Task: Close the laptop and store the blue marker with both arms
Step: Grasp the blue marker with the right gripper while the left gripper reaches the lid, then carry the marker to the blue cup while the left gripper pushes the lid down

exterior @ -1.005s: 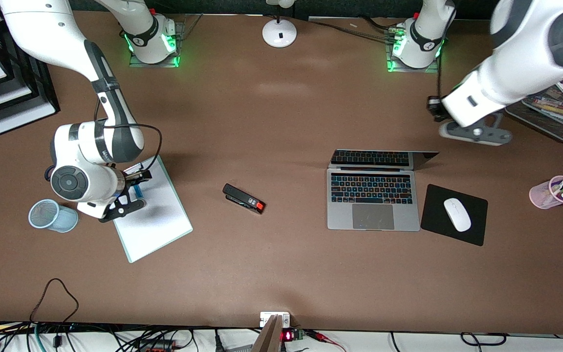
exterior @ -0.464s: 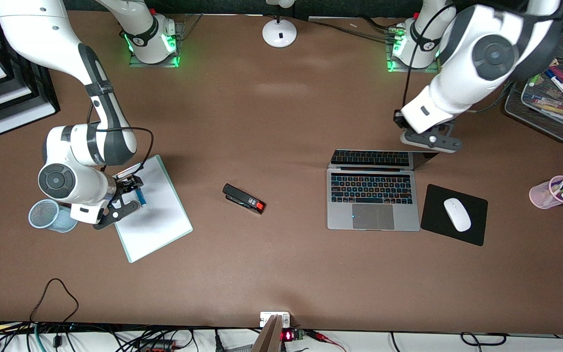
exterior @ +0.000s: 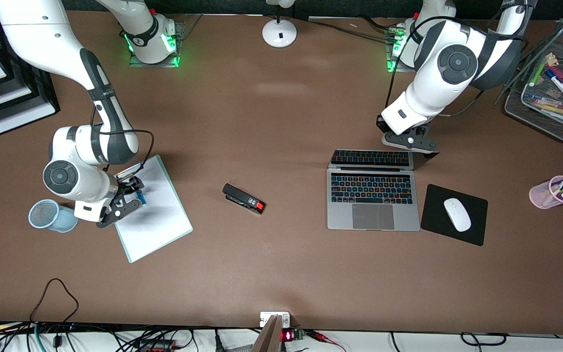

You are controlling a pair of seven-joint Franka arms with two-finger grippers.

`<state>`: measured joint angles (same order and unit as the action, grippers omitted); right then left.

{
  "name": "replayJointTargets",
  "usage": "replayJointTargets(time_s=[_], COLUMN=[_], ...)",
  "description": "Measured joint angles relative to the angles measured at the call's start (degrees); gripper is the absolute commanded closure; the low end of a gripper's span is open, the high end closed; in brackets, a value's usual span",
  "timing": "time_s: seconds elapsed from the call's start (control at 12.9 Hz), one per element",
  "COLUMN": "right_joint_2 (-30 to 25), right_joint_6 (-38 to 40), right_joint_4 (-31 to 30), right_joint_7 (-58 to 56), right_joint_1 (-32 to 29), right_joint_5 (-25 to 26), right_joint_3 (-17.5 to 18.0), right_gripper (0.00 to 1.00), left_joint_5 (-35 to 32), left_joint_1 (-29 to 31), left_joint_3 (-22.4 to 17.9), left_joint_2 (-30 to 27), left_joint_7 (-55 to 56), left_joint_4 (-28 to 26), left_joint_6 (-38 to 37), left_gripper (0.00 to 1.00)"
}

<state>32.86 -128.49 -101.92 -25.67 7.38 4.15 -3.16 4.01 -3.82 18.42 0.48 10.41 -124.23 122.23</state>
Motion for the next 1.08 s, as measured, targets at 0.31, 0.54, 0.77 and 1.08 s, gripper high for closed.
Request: replayJointTargets(time_s=[0.31,0.54,0.77,1.08], right_joint_2=[0.0,0.0,0.5,1.4], right_joint_6=[-4.5,-4.9,-6.3,-7.5], right_joint_4=[-2.9,-3.1,-4.0,-4.6], right_joint_7=[-0.3,-0.3,-0.3,-0.3], right_joint_1=[-0.3,-0.3,-0.3,-0.3], right_joint_5=[0.0,0.0,-0.1,-0.1], right_joint_3=[0.4,0.7,0.8,1.3], right_gripper=[0.35,0.38,0.43,0.51], left_joint_5=[0.0,0.0,0.0,0.0], left_joint_1=[0.0,0.0,0.1,0.2], left_joint_3=[0.0,0.0,0.0,0.0], left_joint_2=[1.0,1.1,1.6,2.8], left_joint_7=[0.1,0.1,0.2,1.8], left_joint_4=[-1.9,-1.9,-1.9,-2.0], left_joint_6=[3.5,5.2,6.8,8.0], left_gripper=[1.00,1.00,1.00,1.00])
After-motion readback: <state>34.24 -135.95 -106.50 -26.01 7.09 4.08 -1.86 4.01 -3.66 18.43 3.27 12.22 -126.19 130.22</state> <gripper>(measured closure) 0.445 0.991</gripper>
